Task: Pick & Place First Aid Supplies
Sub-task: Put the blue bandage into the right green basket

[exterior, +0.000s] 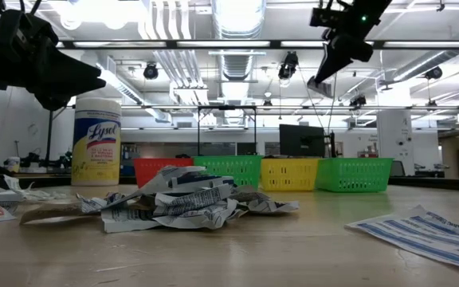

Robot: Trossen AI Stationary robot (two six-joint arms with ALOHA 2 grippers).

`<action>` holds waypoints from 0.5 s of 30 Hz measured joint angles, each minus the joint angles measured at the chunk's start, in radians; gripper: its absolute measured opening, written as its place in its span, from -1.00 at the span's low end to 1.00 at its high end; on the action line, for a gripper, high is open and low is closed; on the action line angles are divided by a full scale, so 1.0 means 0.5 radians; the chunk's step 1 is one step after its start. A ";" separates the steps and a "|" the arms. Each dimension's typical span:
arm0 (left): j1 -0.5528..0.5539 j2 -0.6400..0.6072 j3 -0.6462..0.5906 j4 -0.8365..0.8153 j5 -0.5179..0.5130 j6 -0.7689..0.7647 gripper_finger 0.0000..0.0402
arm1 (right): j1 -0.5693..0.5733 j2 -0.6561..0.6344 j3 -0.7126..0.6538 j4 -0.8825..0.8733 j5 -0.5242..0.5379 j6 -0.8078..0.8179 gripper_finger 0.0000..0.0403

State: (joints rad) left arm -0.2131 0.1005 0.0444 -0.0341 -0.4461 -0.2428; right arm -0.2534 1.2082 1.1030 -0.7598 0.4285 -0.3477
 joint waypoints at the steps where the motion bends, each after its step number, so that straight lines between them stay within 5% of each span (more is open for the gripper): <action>1: 0.000 0.000 0.000 0.000 0.000 0.000 -0.35 | -0.005 0.004 0.000 -0.024 -0.018 -0.001 -0.96; 15: 0.001 0.000 0.000 0.000 0.000 0.001 -0.35 | -0.020 0.012 -0.205 -0.096 -0.227 0.112 -0.96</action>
State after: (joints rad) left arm -0.2127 0.1005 0.0444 -0.0341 -0.4461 -0.2424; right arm -0.2634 1.2140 1.0005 -0.8077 0.3150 -0.2916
